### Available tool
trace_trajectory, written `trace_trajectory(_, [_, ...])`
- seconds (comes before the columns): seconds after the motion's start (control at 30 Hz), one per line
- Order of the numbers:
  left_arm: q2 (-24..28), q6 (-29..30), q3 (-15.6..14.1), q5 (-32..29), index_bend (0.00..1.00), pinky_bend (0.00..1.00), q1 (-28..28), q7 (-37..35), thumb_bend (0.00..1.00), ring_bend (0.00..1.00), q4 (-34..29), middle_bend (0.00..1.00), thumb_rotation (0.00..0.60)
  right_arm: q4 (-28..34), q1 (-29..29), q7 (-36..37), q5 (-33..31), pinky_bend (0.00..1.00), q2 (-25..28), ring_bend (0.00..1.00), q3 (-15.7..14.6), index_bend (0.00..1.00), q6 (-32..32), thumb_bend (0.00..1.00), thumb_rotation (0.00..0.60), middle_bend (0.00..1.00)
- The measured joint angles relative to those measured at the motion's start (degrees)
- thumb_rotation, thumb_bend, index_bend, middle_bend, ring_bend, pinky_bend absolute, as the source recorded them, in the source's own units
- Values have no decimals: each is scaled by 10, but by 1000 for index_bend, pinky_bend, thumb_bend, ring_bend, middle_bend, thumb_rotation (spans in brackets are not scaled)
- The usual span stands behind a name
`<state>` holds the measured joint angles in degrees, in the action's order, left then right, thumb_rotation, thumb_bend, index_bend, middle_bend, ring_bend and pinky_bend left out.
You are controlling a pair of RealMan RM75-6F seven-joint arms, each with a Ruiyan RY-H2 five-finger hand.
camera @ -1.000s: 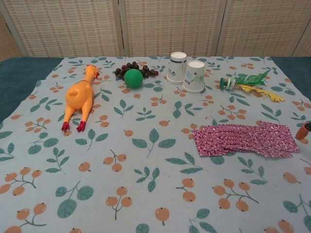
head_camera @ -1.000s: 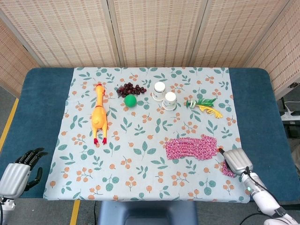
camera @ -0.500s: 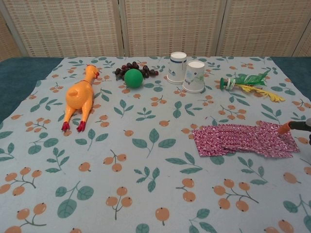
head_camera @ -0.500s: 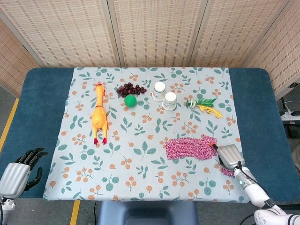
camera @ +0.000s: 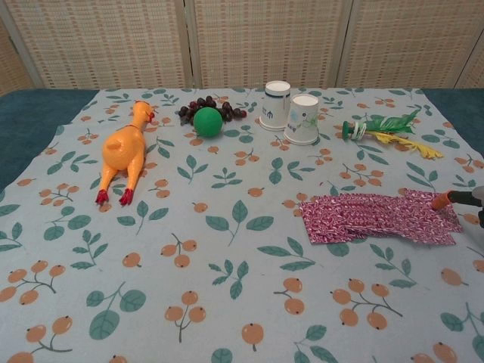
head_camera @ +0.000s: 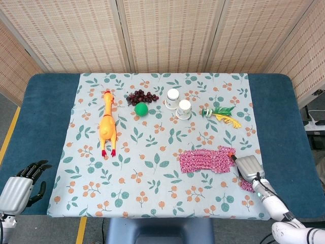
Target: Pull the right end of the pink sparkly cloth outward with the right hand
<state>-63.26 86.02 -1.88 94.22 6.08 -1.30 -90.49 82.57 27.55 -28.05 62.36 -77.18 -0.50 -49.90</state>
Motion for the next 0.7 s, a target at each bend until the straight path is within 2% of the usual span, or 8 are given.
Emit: trace_trajectory(0.7, [-2, -3, 1, -2, 239, 415, 2, -2, 594, 212, 4, 183, 600, -65, 22, -37, -110, 938, -19, 815, 16, 151, 15, 1000, 600, 804])
